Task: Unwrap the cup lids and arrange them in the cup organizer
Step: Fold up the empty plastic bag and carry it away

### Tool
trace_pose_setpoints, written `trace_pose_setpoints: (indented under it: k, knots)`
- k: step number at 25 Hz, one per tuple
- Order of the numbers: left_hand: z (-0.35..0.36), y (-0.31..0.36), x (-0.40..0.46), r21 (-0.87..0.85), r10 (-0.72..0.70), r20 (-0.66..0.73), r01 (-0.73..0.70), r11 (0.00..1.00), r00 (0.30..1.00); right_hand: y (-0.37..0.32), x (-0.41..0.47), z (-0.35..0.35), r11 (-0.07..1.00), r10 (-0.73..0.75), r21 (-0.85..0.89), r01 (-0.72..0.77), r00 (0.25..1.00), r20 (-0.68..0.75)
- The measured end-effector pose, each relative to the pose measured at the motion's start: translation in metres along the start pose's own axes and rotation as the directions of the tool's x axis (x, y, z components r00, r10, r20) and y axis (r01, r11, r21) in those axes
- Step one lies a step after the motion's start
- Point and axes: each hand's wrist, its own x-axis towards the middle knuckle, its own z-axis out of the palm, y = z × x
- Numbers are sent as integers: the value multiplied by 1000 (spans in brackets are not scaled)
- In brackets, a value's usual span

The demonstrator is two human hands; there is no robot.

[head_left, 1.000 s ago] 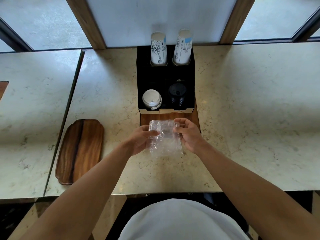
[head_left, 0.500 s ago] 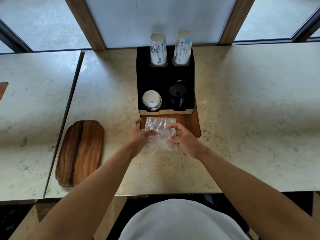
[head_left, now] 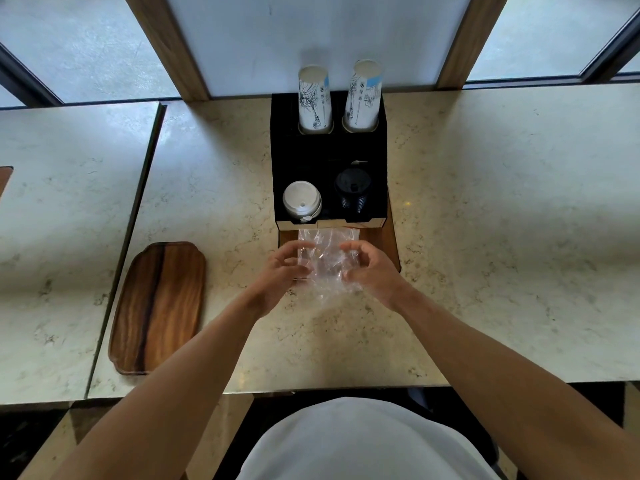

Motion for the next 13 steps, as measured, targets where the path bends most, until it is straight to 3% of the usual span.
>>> trace_pose_setpoints:
  k: [8,13]
  knots:
    - [4,0,6,172,-23,-129,45,984,991,-1,4,1,999,5,38,-6,1000,25]
    - [6,-12,10,315,109,-180,-48,948,978,1,6,0,996,11,-89,-6,999,46]
